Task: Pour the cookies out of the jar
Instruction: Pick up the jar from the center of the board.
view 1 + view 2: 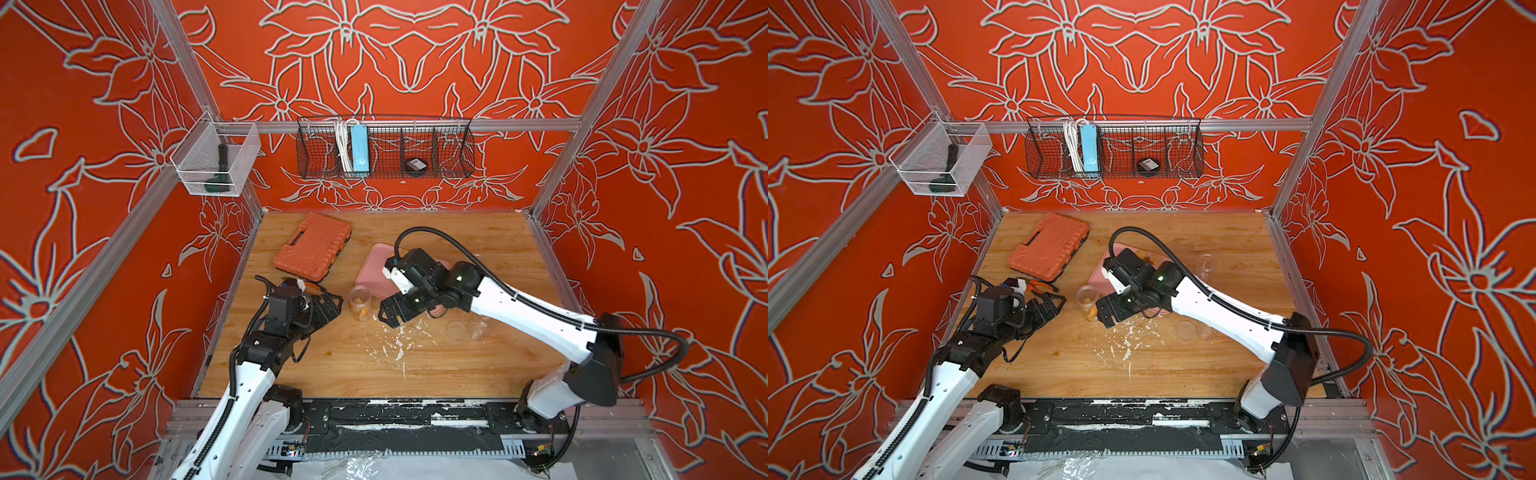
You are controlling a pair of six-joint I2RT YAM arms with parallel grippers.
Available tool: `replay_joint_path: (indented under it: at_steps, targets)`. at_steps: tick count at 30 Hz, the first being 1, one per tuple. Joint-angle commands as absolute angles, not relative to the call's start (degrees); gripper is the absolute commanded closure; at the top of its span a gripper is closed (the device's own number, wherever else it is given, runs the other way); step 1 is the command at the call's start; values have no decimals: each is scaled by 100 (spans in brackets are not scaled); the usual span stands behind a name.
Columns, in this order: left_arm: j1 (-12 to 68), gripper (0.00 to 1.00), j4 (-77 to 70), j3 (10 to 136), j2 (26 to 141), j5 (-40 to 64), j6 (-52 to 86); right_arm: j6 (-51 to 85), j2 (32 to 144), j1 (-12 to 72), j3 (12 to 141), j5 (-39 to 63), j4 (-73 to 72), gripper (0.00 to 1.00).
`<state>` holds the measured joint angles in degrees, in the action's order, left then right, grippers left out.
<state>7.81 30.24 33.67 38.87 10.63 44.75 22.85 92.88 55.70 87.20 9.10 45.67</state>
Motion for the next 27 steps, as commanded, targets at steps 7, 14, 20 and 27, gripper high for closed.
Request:
replay_joint_path:
  at_steps: [7,14,20,27]
  targets:
    - [747,3,3728,3107,3600,177,5155,1761,10873,5979,10343,29,4932,1]
    - [747,2,4013,3163,3564,-220,5189,1660,11923,6083,11427,-605,5625,1]
    - [747,2,3898,3173,3570,-102,5024,1733,12336,6087,11738,-713,5743,1]
    - [743,2,3819,3147,3560,-9,4983,1758,12856,6075,12189,-721,5872,6]
